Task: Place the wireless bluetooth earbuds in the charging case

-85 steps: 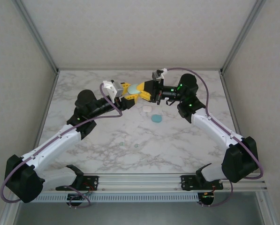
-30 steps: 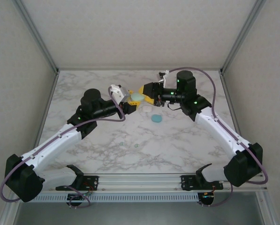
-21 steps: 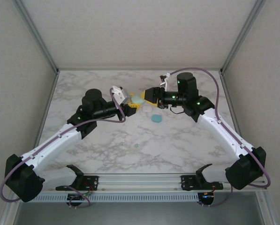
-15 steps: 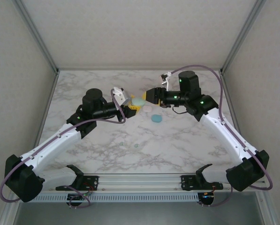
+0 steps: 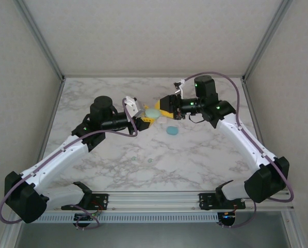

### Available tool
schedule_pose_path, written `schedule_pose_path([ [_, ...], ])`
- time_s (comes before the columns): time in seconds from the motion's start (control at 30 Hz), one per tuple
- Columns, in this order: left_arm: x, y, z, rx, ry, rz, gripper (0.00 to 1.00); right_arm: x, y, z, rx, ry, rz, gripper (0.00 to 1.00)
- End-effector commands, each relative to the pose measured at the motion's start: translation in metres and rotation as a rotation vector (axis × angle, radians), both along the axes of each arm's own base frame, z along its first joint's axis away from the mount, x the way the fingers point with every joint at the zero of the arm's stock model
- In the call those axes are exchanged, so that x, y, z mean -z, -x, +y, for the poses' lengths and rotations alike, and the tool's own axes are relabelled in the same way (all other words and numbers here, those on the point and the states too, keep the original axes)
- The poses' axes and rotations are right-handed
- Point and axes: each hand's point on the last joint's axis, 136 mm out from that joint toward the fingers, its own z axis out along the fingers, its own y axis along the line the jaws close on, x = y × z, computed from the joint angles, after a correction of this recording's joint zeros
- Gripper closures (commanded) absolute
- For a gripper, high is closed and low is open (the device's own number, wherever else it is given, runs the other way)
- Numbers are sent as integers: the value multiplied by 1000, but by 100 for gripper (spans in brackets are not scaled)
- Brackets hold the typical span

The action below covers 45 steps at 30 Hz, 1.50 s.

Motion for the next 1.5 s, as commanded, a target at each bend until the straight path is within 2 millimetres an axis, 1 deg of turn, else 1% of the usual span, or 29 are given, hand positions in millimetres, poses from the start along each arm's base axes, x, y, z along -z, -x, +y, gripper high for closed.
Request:
schedule_pose_path([
  [0.0, -31, 9, -1, 31, 52, -78, 76, -11, 9, 8, -98, -99, 54, 40],
  [0.13, -34, 8, 0, 23, 56, -87, 75, -13, 13, 10, -141, -135, 77, 43],
  [0.23, -35, 7, -1, 21, 61, -89, 75, -8, 13, 11, -148, -131, 95, 47],
  [0.43, -33, 6, -1, 19, 59, -83, 75, -7, 11, 11, -130, -129, 85, 50],
  [0.73, -31, 3, -3, 16, 56, -79, 75, -9, 11, 12, -126, -145, 90, 51],
  [0.87, -30, 2, -4, 15, 58, -73, 75, -4, 9, 11, -102, -126, 93, 52],
  [1.0, -29, 2, -4, 15, 56, -67, 75, -3, 9, 10, -91, -125, 90, 53],
  [1.47, -27, 1, -3, 12, 50, -75, 75, -6, 8, 12, -88, -130, 91, 53],
])
